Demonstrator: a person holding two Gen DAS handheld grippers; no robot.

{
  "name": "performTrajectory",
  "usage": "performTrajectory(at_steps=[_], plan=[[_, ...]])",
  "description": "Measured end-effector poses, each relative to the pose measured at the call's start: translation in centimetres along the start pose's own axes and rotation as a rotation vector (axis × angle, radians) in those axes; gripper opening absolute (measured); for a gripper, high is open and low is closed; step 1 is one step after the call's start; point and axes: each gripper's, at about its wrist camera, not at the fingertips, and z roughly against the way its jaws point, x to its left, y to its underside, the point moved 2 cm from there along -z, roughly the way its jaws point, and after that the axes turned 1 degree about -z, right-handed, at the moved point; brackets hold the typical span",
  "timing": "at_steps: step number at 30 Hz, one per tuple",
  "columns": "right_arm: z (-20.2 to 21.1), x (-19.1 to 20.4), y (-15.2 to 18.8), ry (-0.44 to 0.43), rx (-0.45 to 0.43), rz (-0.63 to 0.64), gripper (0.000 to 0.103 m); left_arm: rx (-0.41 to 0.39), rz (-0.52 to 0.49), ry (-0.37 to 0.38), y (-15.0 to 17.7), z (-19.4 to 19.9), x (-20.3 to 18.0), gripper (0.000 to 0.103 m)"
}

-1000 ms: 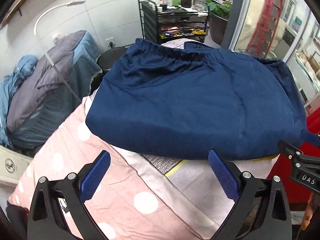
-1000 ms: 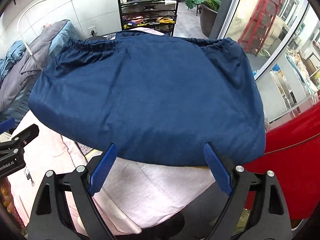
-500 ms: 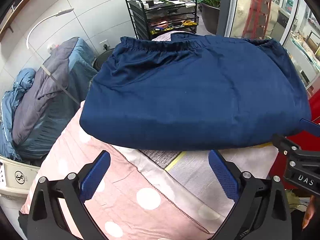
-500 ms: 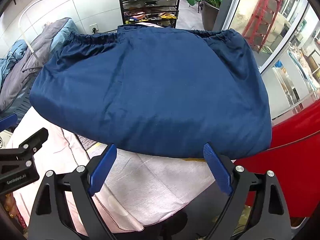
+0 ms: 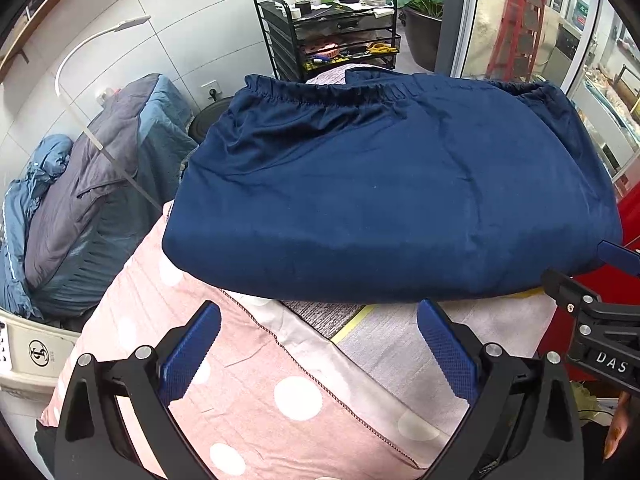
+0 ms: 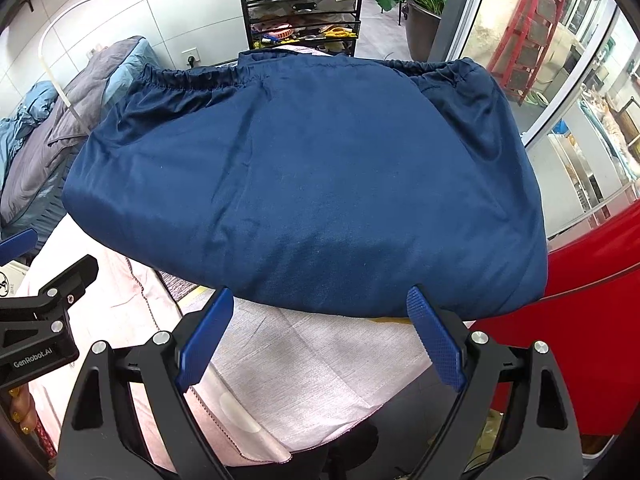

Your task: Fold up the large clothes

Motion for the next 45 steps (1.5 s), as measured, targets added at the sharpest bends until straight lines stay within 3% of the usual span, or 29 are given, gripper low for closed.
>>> performTrajectory(at_steps=[45], plan=[[-0.20,0.40,0.04,-0.001,0.017,0.018,0.088,0.033,0.002,-0.011,0.51,-0.95,0.72,0.097]])
